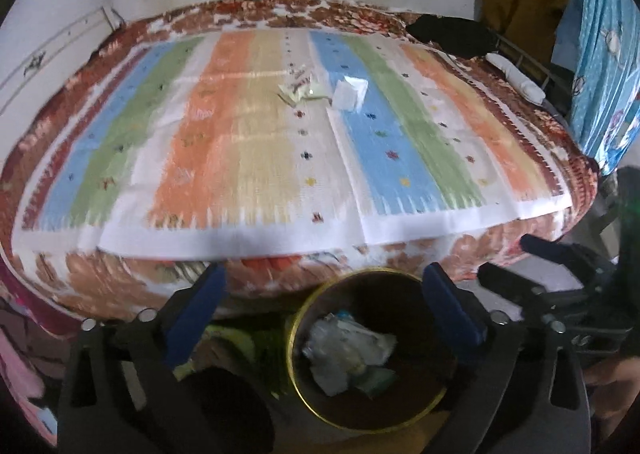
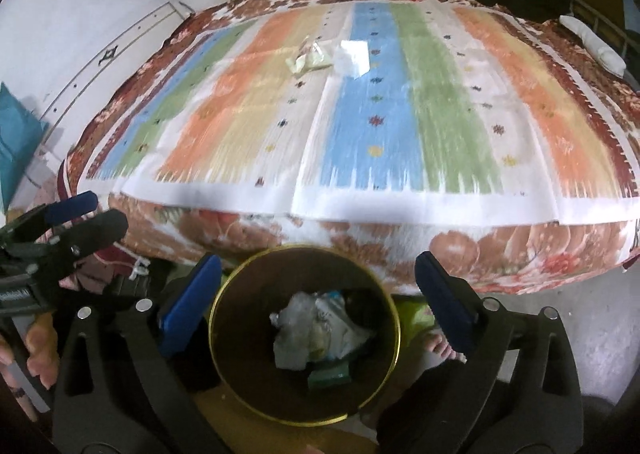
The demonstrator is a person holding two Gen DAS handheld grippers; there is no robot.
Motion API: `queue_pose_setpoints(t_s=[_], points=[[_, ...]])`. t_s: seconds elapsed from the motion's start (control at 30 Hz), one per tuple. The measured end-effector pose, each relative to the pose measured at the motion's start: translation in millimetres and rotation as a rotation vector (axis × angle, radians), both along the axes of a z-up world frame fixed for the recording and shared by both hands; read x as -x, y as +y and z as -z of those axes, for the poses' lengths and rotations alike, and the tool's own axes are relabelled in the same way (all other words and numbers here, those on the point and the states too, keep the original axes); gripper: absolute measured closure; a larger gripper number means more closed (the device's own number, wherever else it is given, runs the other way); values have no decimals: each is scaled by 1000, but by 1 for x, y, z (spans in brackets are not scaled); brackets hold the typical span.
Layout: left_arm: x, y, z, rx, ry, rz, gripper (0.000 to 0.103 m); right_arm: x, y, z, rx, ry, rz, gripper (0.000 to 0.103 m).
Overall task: Collect trash
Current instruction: 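Move both open tools back toward the remaining papers on the sheet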
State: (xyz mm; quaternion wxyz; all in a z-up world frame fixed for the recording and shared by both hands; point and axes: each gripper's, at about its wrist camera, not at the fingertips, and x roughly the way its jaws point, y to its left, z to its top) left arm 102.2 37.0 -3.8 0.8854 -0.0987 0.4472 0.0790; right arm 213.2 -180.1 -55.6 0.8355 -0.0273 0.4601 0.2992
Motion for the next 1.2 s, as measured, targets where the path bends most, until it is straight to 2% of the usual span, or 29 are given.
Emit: queue_pose_setpoints(t_s=[0.1, 0.27, 0.47, 0.7, 1.07, 1.2], points=[[-14, 6, -1, 2, 13, -1, 6, -14, 1, -5, 8, -20, 24, 9], [-37, 22, -7, -8, 11, -58, 6, -35, 9, -12, 23, -53, 38, 9], [-70, 28, -11, -33, 3, -63, 6, -65, 22, -25, -14, -77, 52, 9], [-106, 37, -11, -14, 6, -53, 6, -96, 39, -30, -24, -110, 37, 9], [-156, 70, 2, 45, -16, -82, 6, -142, 76, -15, 36, -147, 4, 9], [-171, 83, 4, 44, -38, -81, 6, -156, 87, -8, 54, -157, -5, 9]])
